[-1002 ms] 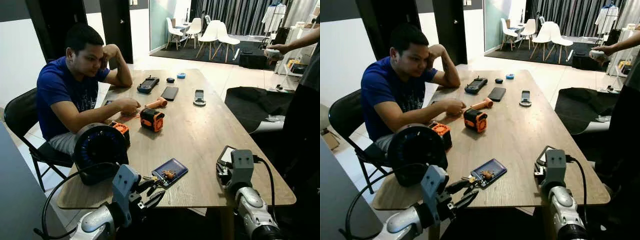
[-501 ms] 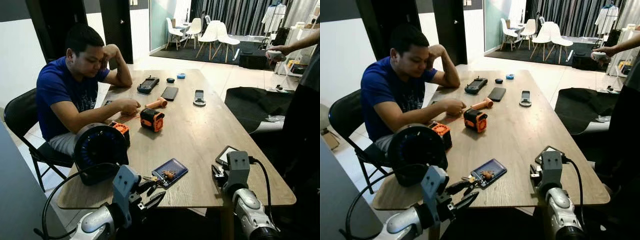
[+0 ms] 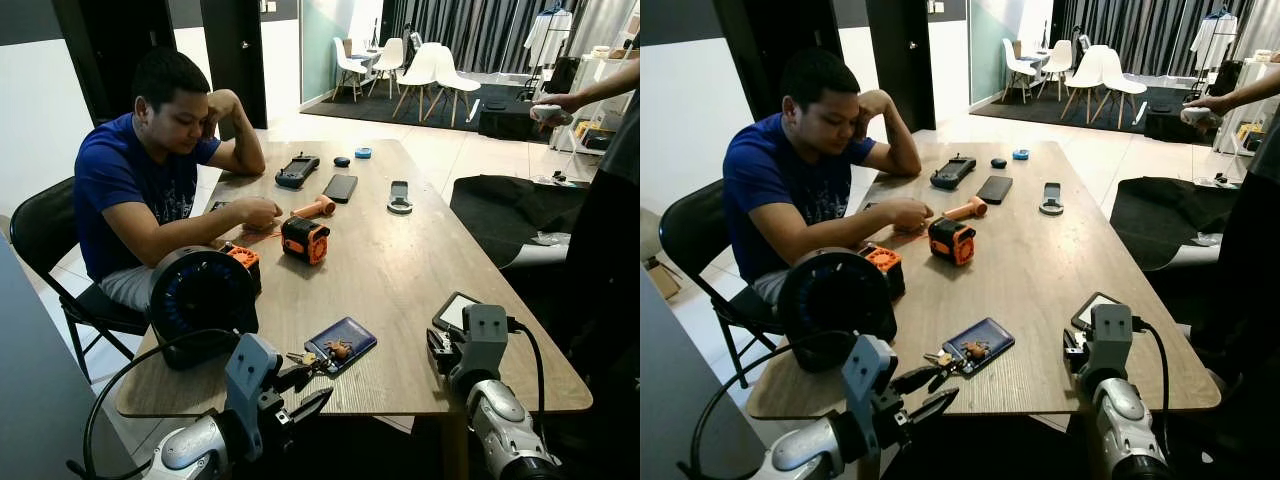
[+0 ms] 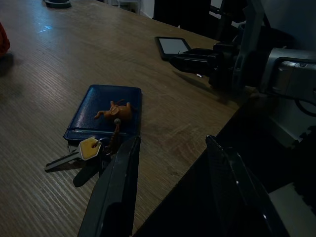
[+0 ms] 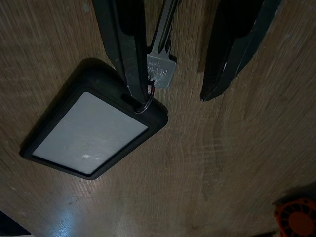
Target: Hang keys on a hook
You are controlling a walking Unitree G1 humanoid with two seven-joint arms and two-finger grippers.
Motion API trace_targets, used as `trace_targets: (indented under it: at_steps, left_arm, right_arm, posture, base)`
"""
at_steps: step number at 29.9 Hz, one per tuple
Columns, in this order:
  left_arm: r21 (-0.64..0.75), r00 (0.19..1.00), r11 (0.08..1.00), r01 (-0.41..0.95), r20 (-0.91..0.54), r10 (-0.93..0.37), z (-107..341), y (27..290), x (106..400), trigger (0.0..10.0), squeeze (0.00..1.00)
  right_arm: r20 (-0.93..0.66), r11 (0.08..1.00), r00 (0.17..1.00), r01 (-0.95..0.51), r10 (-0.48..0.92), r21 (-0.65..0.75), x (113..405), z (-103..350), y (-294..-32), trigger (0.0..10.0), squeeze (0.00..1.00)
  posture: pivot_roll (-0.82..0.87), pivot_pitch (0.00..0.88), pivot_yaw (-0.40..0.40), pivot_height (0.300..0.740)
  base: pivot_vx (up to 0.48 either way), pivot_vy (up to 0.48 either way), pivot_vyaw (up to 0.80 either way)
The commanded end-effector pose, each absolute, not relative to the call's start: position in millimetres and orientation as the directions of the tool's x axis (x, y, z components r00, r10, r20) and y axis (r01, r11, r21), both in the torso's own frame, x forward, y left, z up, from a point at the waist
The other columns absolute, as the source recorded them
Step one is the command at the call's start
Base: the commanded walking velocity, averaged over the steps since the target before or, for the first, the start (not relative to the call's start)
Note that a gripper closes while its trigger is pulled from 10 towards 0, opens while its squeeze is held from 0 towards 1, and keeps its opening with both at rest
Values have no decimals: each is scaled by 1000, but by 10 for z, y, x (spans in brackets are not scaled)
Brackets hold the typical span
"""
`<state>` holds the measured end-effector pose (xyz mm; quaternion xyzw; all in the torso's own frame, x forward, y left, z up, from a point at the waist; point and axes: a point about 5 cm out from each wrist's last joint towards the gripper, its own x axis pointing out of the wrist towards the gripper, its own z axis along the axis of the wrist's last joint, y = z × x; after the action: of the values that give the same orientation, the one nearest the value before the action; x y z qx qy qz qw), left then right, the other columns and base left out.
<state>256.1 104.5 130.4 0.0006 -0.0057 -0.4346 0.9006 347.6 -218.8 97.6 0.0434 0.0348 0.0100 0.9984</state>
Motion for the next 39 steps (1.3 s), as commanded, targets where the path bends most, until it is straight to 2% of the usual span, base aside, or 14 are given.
trace_targets:
  at_steps: [1,11,12,14,15,16,20,21,23,26,32,37,38,39]
  left_arm:
    - [5,610,610,793,-6,-793,1292,1065,2528,10000,0]
    - [3,598,598,801,-8,-801,1290,1063,2512,10000,0]
    - [2,597,597,803,-9,-803,1290,1062,2512,10000,0]
    - [0,592,592,806,-10,-806,1288,1059,2509,10000,0]
    - [0,591,591,806,-10,-806,1288,1058,2507,10000,0]
    - [0,590,590,807,-11,-807,1289,1056,2504,10000,0]
    - [-1,586,586,810,-10,-810,1291,1049,2501,10000,0]
    - [-1,585,585,811,-10,-811,1292,1047,2501,10000,0]
    - [-1,584,584,812,-10,-811,1293,1045,2501,10000,0]
    - [-1,581,581,814,-9,-814,1294,1036,2498,10000,0]
    - [-1,580,580,815,-11,-815,1293,1035,2497,10000,0]
    - [2,587,587,810,-12,-810,1299,1050,2509,10000,0]
    - [3,589,589,808,-12,-808,1301,1054,2512,10000,0]
    - [3,589,589,808,-12,-808,1301,1054,2512,10000,0]
  right_arm:
    - [-158,992,987,2,18,123,3383,771,-2196,10000,0]
    - [-176,988,983,-17,44,153,3371,732,-2163,9882,0]
    - [-179,988,983,-19,47,155,3371,729,-2160,7608,0]
    - [-184,987,982,-24,53,158,3370,722,-2154,5725,0]
    - [-184,987,981,-24,54,159,3370,721,-2153,5725,0]
    - [-185,987,981,-25,55,159,3371,721,-2153,4980,0]
    - [-186,987,981,-28,58,160,3372,721,-2149,4627,0]
    - [-186,987,981,-30,60,160,3373,722,-2147,4000,0]
    - [-186,986,981,-31,62,161,3373,722,-2146,4000,0]
    - [-185,986,981,-36,67,163,3372,722,-2141,2039,0]
    - [-184,985,980,-39,70,165,3372,722,-2139,1804,0]
    - [-103,982,994,-20,40,188,3419,857,-2177,1765,0]
    - [-31,978,999,-25,33,207,3451,970,-2183,3294,0]
    - [-31,978,999,-25,33,207,3451,970,-2183,3294,0]
  posture:
    - [77,66,24,740]
    - [76,65,24,740]
    - [78,65,27,740]
    - [79,65,26,740]
    - [79,65,26,740]
    - [79,66,26,740]
    - [79,65,26,740]
    - [78,65,26,740]
    - [78,65,26,740]
    - [78,67,27,740]
    - [79,68,27,740]
    - [82,69,28,740]
    - [82,72,31,740]
    - [82,72,31,740]
  base:
    - [0,0,0]
    - [0,0,0]
    - [0,0,0]
    - [0,0,0]
    - [0,0,0]
    - [0,0,0]
    - [0,0,0]
    - [0,0,0]
    - [0,0,0]
    - [0,0,0]
    - [0,0,0]
    - [0,0,0]
    - [0,0,0]
    - [0,0,0]
